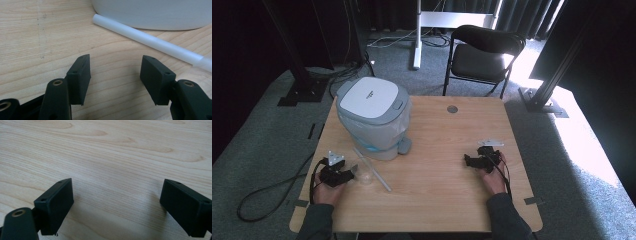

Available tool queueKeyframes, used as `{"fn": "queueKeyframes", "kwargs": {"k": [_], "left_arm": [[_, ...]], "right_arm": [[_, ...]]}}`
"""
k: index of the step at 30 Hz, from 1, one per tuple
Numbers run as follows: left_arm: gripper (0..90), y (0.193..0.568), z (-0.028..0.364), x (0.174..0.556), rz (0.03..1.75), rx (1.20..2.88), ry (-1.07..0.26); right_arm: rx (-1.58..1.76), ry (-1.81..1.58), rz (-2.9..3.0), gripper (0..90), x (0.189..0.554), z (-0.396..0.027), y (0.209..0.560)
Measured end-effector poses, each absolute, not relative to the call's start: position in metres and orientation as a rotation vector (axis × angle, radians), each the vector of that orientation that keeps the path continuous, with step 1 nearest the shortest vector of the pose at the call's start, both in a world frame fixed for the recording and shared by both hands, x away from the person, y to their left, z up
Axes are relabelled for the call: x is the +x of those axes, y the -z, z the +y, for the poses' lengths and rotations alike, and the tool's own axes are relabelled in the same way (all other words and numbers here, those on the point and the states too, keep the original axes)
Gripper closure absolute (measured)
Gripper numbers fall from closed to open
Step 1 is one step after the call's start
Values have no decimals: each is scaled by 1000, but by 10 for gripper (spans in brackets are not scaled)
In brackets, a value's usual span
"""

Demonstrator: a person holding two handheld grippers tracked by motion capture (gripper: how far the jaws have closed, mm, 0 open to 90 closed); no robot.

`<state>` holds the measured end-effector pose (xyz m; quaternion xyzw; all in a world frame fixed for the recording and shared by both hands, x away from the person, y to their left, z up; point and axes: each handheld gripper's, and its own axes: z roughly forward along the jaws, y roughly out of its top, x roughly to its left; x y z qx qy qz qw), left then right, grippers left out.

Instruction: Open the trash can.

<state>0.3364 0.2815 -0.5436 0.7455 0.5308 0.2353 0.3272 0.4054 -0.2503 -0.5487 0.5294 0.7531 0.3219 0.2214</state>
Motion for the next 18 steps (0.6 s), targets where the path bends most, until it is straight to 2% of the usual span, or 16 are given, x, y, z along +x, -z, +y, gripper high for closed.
{"fn": "queueKeyframes", "kwargs": {"k": [18], "left_arm": [[411, 544, 282, 336, 1387, 1955, -614]], "right_arm": [[1465, -889, 2080, 110, 405, -250, 549]]}}
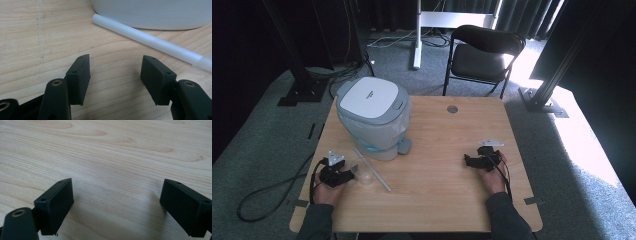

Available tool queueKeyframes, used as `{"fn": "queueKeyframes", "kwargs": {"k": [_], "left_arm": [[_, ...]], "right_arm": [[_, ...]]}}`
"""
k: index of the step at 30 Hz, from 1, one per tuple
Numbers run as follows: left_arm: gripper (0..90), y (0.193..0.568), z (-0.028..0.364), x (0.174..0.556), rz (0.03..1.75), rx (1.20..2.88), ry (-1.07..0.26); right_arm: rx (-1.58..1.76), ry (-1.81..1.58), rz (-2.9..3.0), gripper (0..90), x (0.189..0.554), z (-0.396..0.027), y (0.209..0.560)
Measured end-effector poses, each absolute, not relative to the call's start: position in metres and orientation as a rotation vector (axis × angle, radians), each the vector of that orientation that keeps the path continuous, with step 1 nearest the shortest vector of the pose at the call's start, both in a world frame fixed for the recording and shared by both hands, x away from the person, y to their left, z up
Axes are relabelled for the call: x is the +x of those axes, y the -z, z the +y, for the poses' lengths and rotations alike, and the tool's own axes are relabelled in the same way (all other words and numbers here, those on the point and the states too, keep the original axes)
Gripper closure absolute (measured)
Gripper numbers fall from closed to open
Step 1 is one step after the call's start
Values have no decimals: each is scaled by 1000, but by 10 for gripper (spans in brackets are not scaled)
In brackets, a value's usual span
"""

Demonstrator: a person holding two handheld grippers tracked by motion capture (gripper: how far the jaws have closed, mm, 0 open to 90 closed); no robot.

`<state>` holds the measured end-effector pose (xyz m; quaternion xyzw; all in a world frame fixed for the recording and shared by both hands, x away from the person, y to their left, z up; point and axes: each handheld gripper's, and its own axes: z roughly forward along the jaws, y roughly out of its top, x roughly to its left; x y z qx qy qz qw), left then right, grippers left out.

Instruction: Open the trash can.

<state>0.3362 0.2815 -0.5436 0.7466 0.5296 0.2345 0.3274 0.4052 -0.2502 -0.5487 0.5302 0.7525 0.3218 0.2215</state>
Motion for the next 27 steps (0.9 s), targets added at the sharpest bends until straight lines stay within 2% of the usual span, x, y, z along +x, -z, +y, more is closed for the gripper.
{"fn": "queueKeyframes", "kwargs": {"k": [14, 27], "left_arm": [[407, 543, 282, 336, 1386, 1957, -612], [407, 543, 281, 337, 1387, 1956, -612]], "right_arm": [[1464, -890, 2083, 125, 405, -252, 548], [1467, -900, 2089, 163, 401, -255, 532]]}}
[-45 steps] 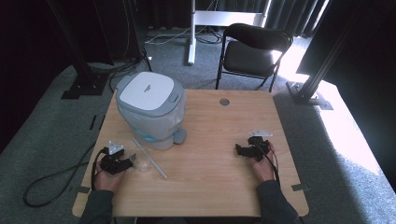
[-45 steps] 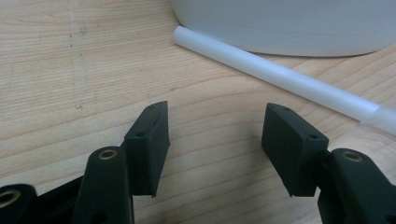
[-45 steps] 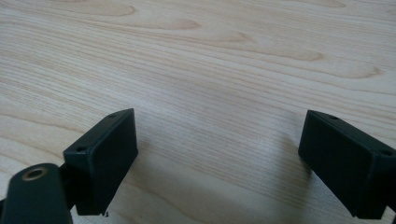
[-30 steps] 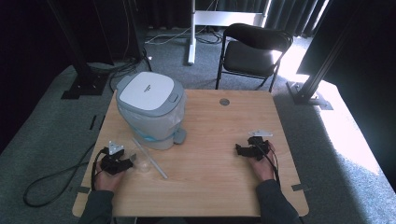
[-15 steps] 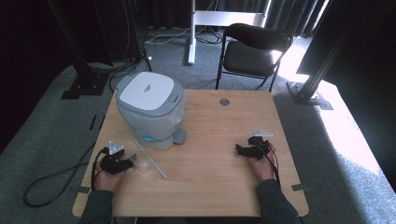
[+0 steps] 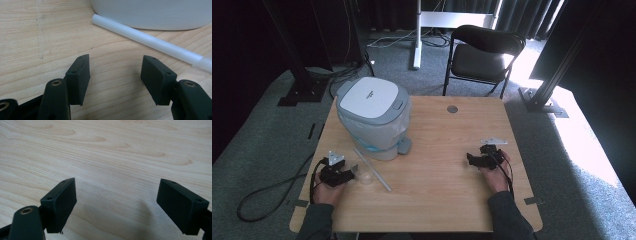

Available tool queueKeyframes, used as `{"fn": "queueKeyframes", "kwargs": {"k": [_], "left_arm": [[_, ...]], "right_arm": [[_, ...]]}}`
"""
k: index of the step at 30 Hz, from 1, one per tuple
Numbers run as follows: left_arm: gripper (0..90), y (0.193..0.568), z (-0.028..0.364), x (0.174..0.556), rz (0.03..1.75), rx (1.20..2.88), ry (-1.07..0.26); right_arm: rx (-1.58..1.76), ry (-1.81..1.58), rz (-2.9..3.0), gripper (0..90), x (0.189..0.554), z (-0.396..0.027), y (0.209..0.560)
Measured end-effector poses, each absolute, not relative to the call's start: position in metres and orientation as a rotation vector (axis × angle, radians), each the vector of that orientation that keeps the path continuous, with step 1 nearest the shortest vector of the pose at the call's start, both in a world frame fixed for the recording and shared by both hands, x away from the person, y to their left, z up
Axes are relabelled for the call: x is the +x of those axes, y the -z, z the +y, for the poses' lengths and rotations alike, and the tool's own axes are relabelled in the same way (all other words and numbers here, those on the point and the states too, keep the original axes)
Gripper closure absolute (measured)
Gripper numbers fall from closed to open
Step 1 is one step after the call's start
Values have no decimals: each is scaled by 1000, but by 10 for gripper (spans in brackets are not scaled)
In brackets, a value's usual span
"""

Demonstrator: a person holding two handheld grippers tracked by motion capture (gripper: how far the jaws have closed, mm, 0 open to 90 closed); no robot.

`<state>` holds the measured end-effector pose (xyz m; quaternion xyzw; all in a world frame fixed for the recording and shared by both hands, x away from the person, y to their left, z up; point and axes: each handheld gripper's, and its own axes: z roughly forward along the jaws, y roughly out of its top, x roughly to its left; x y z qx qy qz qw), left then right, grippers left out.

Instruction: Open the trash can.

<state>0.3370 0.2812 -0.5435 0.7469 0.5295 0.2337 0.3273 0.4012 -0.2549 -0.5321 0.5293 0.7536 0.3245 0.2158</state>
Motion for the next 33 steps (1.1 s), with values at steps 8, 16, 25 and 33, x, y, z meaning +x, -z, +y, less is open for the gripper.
{"fn": "queueKeyframes", "kwargs": {"k": [8, 16, 25, 33], "left_arm": [[408, 544, 281, 337, 1386, 1955, -612], [407, 544, 281, 338, 1385, 1955, -613], [408, 544, 281, 338, 1385, 1957, -613], [407, 544, 281, 338, 1384, 1956, -612]], "right_arm": [[1440, -924, 2088, 171, 401, -252, 516], [1411, -928, 2084, 191, 404, -251, 501], [1371, -957, 2091, 249, 406, -243, 484], [1321, -987, 2107, 309, 411, -228, 469]]}}
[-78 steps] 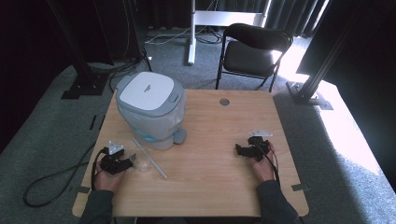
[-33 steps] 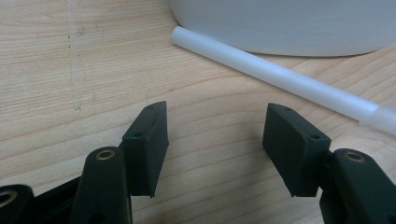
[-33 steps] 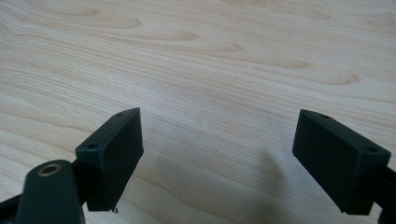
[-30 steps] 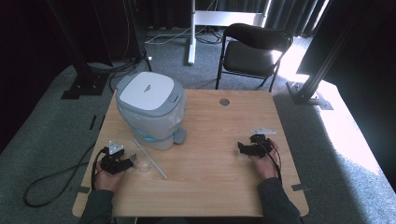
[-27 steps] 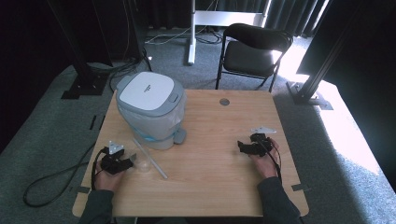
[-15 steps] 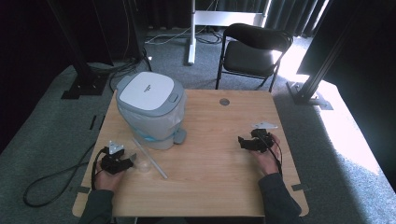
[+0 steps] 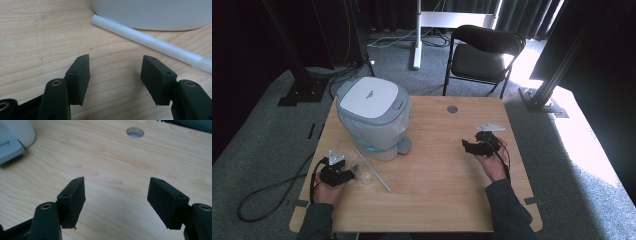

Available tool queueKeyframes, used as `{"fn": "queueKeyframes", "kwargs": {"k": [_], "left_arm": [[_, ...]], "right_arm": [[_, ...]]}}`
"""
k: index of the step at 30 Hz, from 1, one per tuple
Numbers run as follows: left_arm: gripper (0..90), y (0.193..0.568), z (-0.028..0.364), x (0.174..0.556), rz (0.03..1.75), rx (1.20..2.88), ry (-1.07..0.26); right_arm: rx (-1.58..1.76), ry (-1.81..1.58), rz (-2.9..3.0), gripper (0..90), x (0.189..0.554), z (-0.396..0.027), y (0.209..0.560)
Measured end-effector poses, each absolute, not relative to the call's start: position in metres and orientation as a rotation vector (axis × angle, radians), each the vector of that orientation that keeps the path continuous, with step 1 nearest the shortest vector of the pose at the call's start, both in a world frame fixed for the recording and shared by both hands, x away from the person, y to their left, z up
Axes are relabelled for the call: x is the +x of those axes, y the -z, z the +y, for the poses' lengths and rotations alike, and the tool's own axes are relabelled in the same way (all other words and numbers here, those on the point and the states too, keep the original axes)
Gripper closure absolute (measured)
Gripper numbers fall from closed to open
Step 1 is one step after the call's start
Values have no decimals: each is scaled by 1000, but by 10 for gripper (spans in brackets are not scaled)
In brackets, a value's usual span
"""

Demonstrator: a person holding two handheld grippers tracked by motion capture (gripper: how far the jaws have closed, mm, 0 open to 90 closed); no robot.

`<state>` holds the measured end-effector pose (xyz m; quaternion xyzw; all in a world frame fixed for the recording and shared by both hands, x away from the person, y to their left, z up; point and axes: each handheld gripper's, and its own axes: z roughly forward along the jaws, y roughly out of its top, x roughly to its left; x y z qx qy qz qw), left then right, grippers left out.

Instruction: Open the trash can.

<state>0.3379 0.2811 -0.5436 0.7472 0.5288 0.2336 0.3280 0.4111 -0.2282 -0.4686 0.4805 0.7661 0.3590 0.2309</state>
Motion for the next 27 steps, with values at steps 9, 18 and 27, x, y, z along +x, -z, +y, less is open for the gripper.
{"fn": "queueKeyframes", "kwargs": {"k": [9, 18, 27], "left_arm": [[408, 544, 281, 338, 1384, 1957, -612], [407, 544, 281, 338, 1382, 1956, -610], [407, 544, 281, 338, 1381, 1959, -611]], "right_arm": [[1299, -1062, 2096, 313, 417, -217, 449], [1263, -1101, 2122, 331, 422, -202, 438], [1228, -1139, 2119, 336, 423, -192, 424]]}}
